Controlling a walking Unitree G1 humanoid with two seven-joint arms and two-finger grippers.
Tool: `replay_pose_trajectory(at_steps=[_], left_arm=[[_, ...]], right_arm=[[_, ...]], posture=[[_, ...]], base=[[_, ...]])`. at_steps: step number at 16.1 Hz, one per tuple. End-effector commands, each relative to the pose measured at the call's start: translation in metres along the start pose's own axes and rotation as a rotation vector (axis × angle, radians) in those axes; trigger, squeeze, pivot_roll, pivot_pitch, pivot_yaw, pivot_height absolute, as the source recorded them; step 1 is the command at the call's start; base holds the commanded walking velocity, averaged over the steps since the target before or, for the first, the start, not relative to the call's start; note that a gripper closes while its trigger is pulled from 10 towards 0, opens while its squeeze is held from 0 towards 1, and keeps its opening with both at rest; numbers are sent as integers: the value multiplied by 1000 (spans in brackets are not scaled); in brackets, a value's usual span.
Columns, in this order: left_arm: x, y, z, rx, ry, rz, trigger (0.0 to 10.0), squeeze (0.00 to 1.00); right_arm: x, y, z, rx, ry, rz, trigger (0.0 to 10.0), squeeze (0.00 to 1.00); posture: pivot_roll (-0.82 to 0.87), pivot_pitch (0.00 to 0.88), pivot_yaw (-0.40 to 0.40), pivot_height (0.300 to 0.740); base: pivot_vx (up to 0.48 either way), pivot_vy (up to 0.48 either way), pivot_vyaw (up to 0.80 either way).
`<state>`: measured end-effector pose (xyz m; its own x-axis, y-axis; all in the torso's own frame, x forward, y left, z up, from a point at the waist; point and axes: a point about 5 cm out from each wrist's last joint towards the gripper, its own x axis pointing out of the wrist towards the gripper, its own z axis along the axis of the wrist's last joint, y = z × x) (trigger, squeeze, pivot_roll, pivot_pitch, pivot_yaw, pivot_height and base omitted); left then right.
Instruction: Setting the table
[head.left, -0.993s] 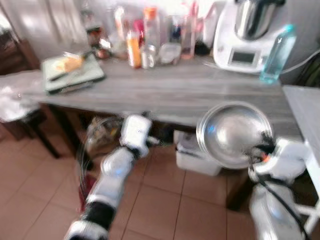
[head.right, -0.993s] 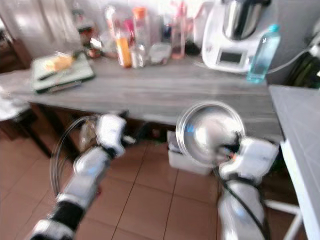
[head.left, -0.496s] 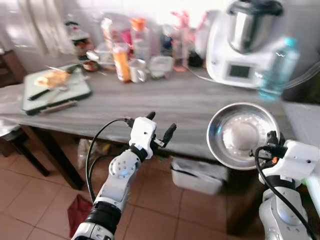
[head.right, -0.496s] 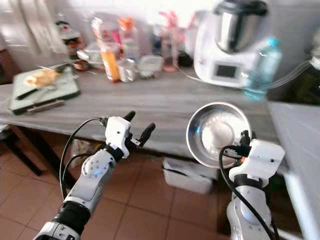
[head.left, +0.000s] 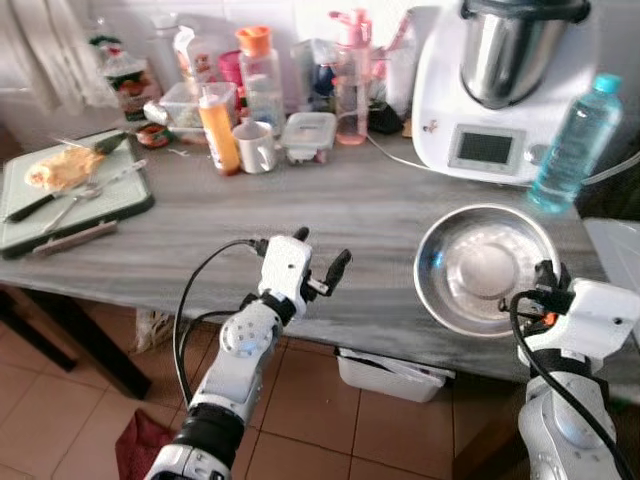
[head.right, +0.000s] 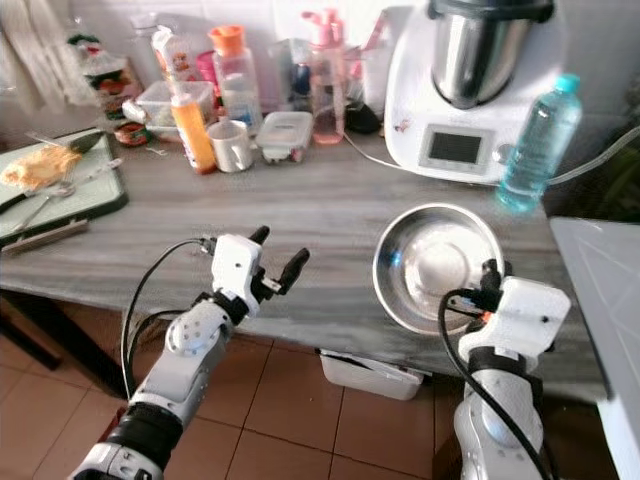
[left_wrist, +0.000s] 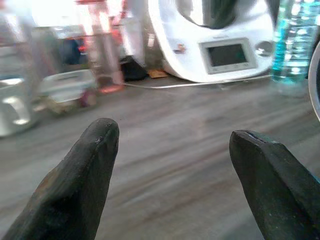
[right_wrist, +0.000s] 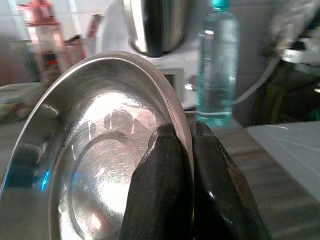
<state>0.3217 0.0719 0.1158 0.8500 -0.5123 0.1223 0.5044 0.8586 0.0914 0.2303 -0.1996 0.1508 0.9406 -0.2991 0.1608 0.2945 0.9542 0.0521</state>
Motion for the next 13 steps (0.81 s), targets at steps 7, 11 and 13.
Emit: replay_pose_trajectory(at_steps=[7,11,13], left_arm=[[-6,7,-3,24,18,17,10000,0],[-6,6,-3,25,23,8,10000,0],[-5,5,-3,22,21,3,10000,0]], right_arm=[[-1,7,5,26,-24,1,10000,0],[-2,4,5,26,-22,-12,10000,0],[-2,4,5,26,-18,-17,10000,0]], posture=[[2,44,45,740],[-2,45,49,740],[-3,44,51,740]], base=[[0,-155,0],[0,-480,0],[0,-480,0]])
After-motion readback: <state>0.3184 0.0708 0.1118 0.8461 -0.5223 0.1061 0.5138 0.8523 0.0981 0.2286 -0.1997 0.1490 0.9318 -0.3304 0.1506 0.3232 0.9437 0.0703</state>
